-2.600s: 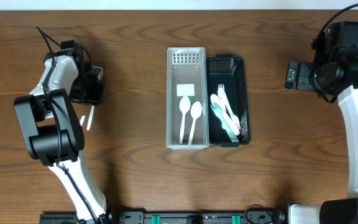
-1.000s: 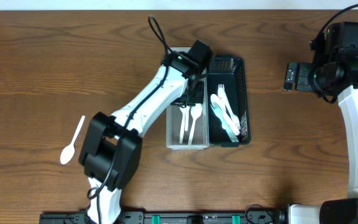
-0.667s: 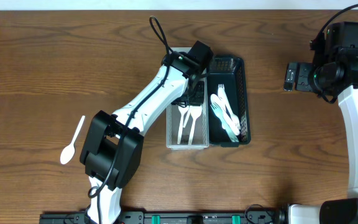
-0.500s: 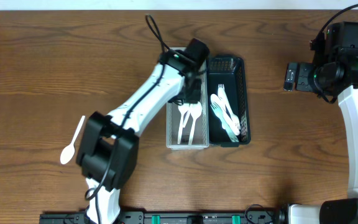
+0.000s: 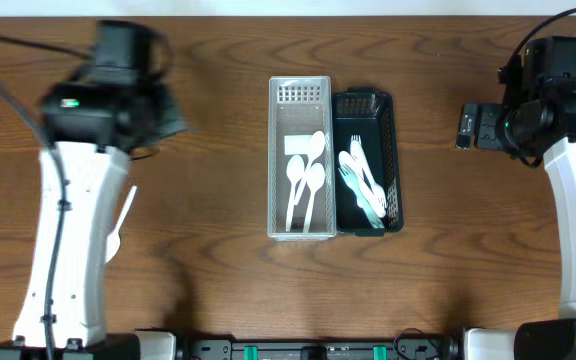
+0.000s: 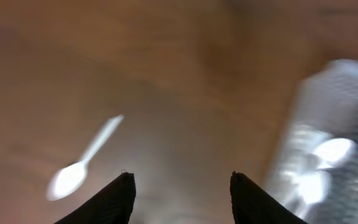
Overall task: Pack container
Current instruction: 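Move the left gripper down to the last white spoon on the left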
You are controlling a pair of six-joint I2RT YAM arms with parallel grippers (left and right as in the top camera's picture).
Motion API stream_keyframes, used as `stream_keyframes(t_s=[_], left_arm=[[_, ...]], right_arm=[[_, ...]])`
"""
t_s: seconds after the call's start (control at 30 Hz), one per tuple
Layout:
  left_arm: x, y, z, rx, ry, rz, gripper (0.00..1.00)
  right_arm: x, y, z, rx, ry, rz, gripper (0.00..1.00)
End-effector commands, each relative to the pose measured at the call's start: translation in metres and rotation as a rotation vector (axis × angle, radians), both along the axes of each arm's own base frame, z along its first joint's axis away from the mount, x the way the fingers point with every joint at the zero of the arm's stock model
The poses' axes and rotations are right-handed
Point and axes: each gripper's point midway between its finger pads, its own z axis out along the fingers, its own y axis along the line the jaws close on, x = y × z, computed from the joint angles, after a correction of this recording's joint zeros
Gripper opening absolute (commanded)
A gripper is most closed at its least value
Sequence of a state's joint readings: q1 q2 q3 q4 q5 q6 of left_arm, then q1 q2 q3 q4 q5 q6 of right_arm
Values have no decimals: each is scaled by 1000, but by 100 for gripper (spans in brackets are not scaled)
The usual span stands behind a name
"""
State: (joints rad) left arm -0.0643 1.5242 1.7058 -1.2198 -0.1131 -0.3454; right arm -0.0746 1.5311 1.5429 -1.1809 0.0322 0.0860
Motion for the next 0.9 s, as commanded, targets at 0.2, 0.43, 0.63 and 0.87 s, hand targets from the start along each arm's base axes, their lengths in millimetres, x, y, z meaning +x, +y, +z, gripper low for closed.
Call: stream_keyframes(t_s=[0.2,0.43,0.63,0.87], left_arm=[[-44,92,-40,31,210,208,53],[-83,105,-84,-263,248,932,93],[-113,103,-136,-340,277,1429,98],[-98,111,-179,-409,143,1596,98]], right_arm=[[-1,-3,-2,2,8,1,99],[-1,-4,-2,2,7,1,99],[-2,-4,-3,3,11,1,99],[-7,-3,-10,5,38,1,99]])
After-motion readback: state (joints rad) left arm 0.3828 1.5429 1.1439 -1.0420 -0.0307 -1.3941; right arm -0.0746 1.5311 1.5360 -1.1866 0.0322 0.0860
